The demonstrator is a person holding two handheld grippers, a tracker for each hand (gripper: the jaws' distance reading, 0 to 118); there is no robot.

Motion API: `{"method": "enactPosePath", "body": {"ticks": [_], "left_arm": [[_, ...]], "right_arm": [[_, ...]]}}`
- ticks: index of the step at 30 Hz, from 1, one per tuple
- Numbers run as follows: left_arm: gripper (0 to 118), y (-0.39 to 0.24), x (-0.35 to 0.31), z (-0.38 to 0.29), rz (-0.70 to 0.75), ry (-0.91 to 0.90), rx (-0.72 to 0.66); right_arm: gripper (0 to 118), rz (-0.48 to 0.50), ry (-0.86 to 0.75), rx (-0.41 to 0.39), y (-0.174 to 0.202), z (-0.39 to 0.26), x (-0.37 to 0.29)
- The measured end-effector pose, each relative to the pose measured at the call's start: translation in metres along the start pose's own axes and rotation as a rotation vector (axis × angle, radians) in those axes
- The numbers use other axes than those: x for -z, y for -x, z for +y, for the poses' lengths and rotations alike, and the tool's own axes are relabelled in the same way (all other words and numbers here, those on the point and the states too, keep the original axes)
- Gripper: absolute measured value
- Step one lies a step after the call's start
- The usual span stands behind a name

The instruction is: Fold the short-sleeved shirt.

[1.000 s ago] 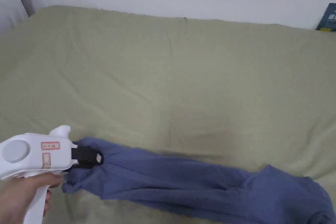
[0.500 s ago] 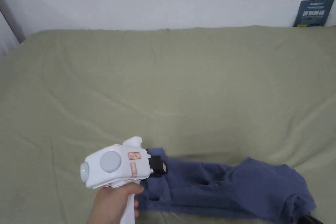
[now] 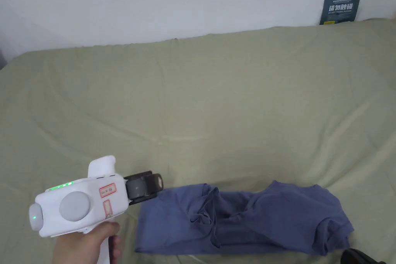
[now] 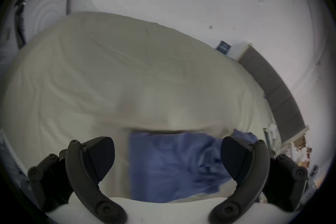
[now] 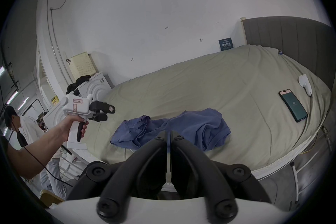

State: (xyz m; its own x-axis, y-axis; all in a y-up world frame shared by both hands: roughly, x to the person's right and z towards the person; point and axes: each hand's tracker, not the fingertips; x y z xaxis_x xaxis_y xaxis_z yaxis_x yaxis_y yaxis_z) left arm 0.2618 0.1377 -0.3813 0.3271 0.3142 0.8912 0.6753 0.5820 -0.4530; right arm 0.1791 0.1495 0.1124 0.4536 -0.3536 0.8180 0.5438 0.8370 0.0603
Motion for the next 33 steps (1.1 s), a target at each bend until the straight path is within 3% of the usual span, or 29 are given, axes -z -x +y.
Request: {"method": "enactPosePath", "body": {"ticks": [1, 2, 3, 8, 13, 18, 23, 26, 30, 31, 33], "left_arm": [[43, 0.0, 0.006, -0.006, -0.048, 0.017, -0.006], [19, -0.003, 0.012, -0.011, -0.077, 0.044, -0.006], [17, -0.012, 0.026, -0.019, -0.061, 0.082, 0.008], [17, -0.068, 0.086, -0.06, -0.142, 0.243, 0.043], [17, -0.12, 0.098, -0.076, -0.157, 0.185, 0.163], [17, -0.106, 0.074, -0.073, -0.106, 0.108, 0.19], [17, -0.085, -0.009, -0.086, -0.12, -0.019, 0.25], [17, -0.066, -0.02, -0.097, -0.065, -0.01, 0.266], [18, -0.038, -0.027, -0.099, -0.104, -0.024, 0.14], [36, -0.025, -0.029, -0.096, -0.17, -0.018, 0.067], [107, 0.005, -0.03, -0.088, -0.253, -0.018, -0.093]], "right_arm": [[4, 0.002, 0.004, 0.003, 0.0, -0.001, 0.002], [4, 0.002, 0.009, 0.004, 0.001, -0.001, 0.004], [4, 0.003, 0.014, 0.006, 0.0, -0.002, 0.006], [4, -0.003, 0.005, 0.004, 0.003, 0.002, 0.003], [4, -0.029, -0.004, 0.002, -0.006, 0.007, -0.001], [5, -0.036, -0.002, -0.003, -0.008, 0.012, 0.001], [4, -0.013, -0.009, -0.035, 0.001, 0.011, 0.002], [4, 0.006, -0.005, -0.035, 0.007, 0.007, 0.006], [4, 0.027, -0.001, -0.041, 0.018, 0.003, 0.007], [4, 0.033, -0.003, -0.045, 0.021, 0.003, 0.006], [4, 0.041, -0.001, -0.051, 0.025, 0.003, 0.005]]}}
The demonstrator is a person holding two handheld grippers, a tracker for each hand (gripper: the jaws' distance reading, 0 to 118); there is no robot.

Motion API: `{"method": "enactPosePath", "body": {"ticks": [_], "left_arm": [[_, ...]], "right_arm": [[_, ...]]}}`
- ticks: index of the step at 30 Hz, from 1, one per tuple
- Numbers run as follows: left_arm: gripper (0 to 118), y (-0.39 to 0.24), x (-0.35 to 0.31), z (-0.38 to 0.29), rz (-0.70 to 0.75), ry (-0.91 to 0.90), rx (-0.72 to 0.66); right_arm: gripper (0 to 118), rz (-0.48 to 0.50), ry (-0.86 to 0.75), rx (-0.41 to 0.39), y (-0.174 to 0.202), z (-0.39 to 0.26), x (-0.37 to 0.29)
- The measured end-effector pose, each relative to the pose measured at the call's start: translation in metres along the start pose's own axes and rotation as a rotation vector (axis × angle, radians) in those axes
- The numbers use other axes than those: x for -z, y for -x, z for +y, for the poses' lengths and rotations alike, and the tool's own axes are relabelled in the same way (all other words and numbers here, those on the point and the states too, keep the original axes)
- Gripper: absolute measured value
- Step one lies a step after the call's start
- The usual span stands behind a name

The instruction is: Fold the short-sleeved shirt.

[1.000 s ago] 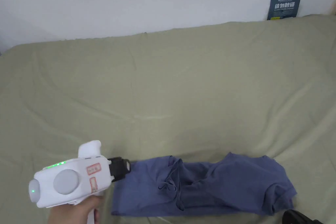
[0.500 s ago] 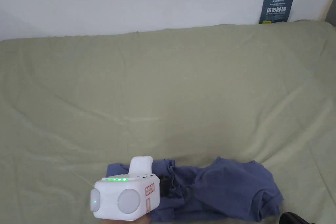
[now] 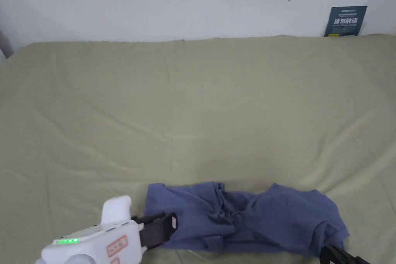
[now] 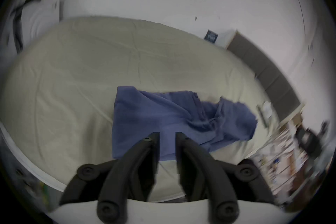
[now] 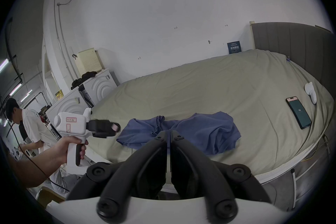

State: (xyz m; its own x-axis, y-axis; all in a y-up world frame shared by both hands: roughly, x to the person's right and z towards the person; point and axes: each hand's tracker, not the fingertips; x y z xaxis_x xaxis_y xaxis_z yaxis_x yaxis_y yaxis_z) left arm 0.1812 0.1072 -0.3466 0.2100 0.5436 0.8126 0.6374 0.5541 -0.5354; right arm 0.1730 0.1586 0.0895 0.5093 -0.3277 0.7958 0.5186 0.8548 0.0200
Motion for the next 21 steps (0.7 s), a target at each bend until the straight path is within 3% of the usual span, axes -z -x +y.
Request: {"method": "enactPosePath", "body": {"ticks": [1, 3, 8, 11, 13, 16, 18, 19, 20, 21], "left_arm": [[118, 0.015, -0.002, 0.006, -0.021, 0.003, -0.048], [118, 0.05, -0.011, 0.018, -0.076, -0.046, -0.137], [118, 0.133, 0.014, 0.042, -0.184, 0.053, -0.403], [118, 0.165, 0.06, 0.032, -0.377, 0.249, -0.585], [118, 0.161, 0.071, 0.033, -0.585, 0.169, -0.585], [118, 0.132, 0.105, 0.035, -0.668, 0.304, -0.578], [118, 0.114, 0.122, 0.036, -0.62, 0.307, -0.461], [115, 0.107, 0.125, 0.038, -0.584, 0.312, -0.46], [98, 0.102, 0.125, 0.04, -0.563, 0.316, -0.449], [53, 0.097, 0.125, 0.042, -0.496, 0.317, -0.434]], "right_arm": [[4, 0.001, 0.002, -0.002, 0.002, 0.0, 0.0], [4, 0.001, 0.006, -0.005, 0.002, -0.001, 0.001], [5, -0.007, 0.037, -0.006, 0.003, -0.002, 0.007], [4, -0.011, 0.046, 0.004, 0.002, -0.001, 0.012], [5, -0.02, 0.056, 0.015, 0.002, -0.001, 0.016], [4, -0.026, 0.065, 0.028, 0.002, 0.002, 0.021], [4, -0.034, 0.074, 0.031, 0.002, 0.002, 0.025], [5, -0.036, 0.079, 0.033, 0.001, 0.004, 0.027], [5, -0.039, 0.079, 0.034, 0.002, 0.004, 0.027], [5, -0.041, 0.078, 0.034, 0.002, 0.005, 0.027]]}}
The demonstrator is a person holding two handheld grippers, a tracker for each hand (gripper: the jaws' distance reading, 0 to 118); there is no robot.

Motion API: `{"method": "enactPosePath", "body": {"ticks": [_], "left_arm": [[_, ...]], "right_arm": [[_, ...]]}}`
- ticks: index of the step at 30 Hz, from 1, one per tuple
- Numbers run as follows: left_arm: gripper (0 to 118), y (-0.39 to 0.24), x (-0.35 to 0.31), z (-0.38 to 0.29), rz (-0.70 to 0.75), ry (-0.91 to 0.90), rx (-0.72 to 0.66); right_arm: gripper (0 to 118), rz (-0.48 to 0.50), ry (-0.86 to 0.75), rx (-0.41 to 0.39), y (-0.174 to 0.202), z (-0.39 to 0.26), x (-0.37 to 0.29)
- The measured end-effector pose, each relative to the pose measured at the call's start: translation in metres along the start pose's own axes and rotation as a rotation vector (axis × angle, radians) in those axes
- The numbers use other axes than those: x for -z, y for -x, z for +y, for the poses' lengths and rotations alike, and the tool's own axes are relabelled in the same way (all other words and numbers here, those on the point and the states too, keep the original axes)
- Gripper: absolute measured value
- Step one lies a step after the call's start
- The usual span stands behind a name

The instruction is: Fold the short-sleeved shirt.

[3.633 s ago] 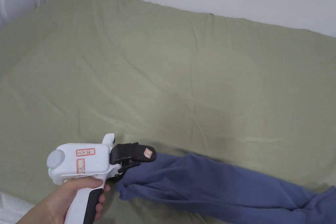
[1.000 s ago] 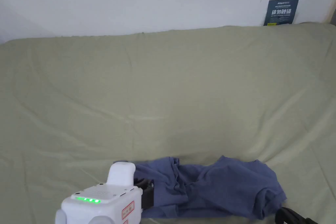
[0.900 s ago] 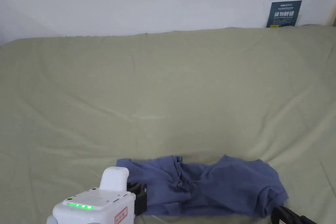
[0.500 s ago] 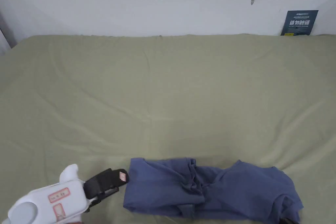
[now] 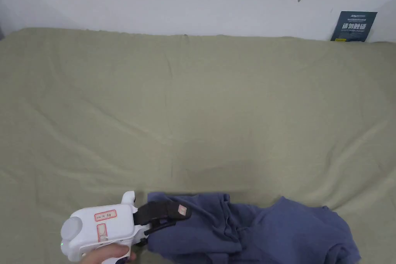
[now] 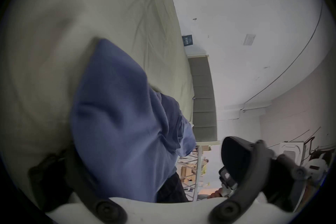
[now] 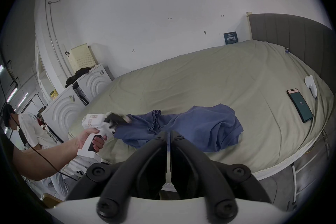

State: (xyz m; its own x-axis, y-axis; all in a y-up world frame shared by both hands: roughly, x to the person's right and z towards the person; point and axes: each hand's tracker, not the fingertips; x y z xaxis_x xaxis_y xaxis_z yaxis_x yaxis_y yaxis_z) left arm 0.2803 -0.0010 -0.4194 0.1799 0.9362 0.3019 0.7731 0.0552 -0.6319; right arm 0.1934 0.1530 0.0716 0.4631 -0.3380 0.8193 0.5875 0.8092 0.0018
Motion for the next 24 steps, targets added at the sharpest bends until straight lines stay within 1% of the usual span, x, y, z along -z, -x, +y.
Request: {"method": "enactPosePath", "body": {"ticks": [1, 2, 3, 4, 5, 6, 8, 9, 14, 15, 16, 17, 18, 19, 21, 24], "left_arm": [[10, 0.004, 0.008, -0.002, 0.159, -0.003, -0.016], [10, 0.012, 0.012, -0.007, 0.274, -0.009, -0.008], [10, 0.018, 0.005, -0.009, 0.128, -0.031, 0.007], [9, 0.015, -0.003, -0.006, 0.036, -0.086, -0.02], [9, 0.011, -0.007, -0.009, 0.105, -0.124, -0.06], [9, 0.005, -0.009, -0.012, 0.154, -0.12, 0.003], [9, -0.005, -0.021, -0.017, 0.197, -0.115, 0.009], [9, -0.01, -0.029, -0.018, 0.193, -0.12, 0.01], [9, -0.035, -0.092, -0.014, 0.36, -0.234, 0.066], [9, -0.039, -0.103, -0.012, 0.417, -0.244, 0.095], [9, -0.044, -0.111, -0.011, 0.521, -0.263, 0.149], [9, -0.05, -0.113, -0.011, 0.605, -0.238, 0.216], [9, -0.053, -0.113, -0.012, 0.651, -0.233, 0.241], [9, -0.057, -0.112, -0.014, 0.668, -0.235, 0.244], [9, -0.078, -0.098, -0.024, 0.658, -0.237, 0.305], [9, -0.125, -0.052, -0.05, 0.668, -0.192, 0.508]], "right_arm": [[5, 0.002, -0.002, 0.0, 0.0, 0.001, 0.0], [4, 0.004, -0.002, -0.001, 0.0, 0.002, 0.0], [5, 0.004, 0.0, -0.004, 0.001, 0.003, 0.001], [5, 0.003, 0.002, -0.011, 0.001, 0.003, 0.001], [4, 0.001, 0.002, -0.018, 0.0, 0.003, 0.0], [5, 0.001, -0.002, -0.023, 0.001, 0.004, -0.002], [5, 0.007, -0.008, -0.021, 0.001, 0.005, -0.004], [5, 0.01, -0.01, -0.022, 0.001, 0.005, -0.005], [5, 0.027, -0.027, -0.019, 0.003, 0.001, -0.011], [5, 0.032, -0.03, -0.018, 0.004, 0.0, -0.012], [5, 0.036, -0.032, -0.021, 0.005, -0.002, -0.013], [5, 0.04, -0.032, -0.023, 0.006, -0.004, -0.013], [4, 0.044, -0.031, -0.025, 0.006, -0.006, -0.014], [5, 0.049, -0.031, -0.024, 0.006, -0.007, -0.015], [5, 0.053, -0.032, -0.025, 0.007, -0.01, -0.017], [4, 0.051, -0.042, -0.022, 0.006, -0.01, -0.022]]}}
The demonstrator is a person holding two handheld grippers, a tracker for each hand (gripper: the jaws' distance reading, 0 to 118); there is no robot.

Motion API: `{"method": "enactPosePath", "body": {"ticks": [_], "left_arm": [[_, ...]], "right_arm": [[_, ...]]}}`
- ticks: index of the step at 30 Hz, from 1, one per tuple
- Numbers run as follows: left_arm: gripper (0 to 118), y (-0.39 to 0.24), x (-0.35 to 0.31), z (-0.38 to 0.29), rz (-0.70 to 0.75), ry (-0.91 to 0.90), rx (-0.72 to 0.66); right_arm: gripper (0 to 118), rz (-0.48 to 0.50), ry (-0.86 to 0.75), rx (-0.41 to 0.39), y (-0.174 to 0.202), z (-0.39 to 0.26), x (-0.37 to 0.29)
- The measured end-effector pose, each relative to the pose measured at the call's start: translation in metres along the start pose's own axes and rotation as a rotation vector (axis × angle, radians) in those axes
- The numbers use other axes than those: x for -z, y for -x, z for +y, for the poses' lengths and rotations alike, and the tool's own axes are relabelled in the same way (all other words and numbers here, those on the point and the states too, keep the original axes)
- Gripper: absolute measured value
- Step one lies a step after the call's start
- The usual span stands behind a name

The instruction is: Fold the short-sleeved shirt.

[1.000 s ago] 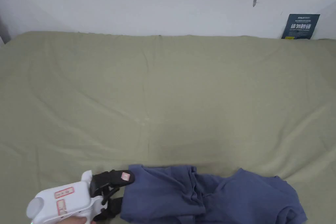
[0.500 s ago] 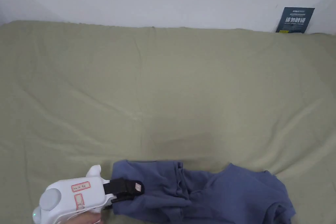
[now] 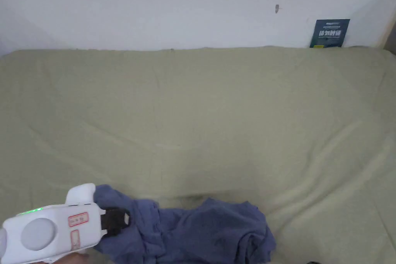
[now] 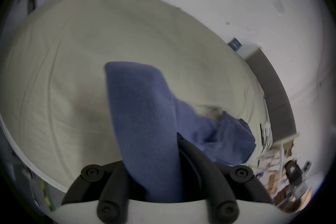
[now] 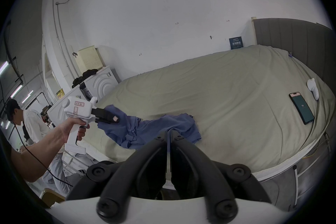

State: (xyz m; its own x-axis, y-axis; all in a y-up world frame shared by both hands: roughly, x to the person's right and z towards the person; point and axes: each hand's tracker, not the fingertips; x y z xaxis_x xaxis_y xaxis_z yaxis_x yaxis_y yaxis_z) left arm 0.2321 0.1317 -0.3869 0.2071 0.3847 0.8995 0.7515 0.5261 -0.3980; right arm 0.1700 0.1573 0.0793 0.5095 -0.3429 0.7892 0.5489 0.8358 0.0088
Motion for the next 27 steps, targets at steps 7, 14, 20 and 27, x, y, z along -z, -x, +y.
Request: {"method": "enactPosePath", "body": {"ticks": [7, 14, 20, 27], "left_arm": [[9, -0.157, 0.087, -0.037, 0.002, 0.066, 0.327], [101, -0.158, 0.111, -0.06, -0.054, -0.018, 0.228], [110, -0.107, 0.012, -0.02, -0.288, -0.183, 0.059], [49, -0.098, 0.061, -0.029, -0.271, -0.068, -0.091]], "right_arm": [[5, -0.071, -0.032, -0.07, -0.006, 0.0, -0.015], [4, -0.099, -0.055, -0.06, -0.021, 0.0, -0.028], [5, -0.095, -0.052, -0.058, -0.027, -0.003, -0.021], [5, -0.07, -0.024, -0.012, -0.028, -0.011, -0.012]]}}
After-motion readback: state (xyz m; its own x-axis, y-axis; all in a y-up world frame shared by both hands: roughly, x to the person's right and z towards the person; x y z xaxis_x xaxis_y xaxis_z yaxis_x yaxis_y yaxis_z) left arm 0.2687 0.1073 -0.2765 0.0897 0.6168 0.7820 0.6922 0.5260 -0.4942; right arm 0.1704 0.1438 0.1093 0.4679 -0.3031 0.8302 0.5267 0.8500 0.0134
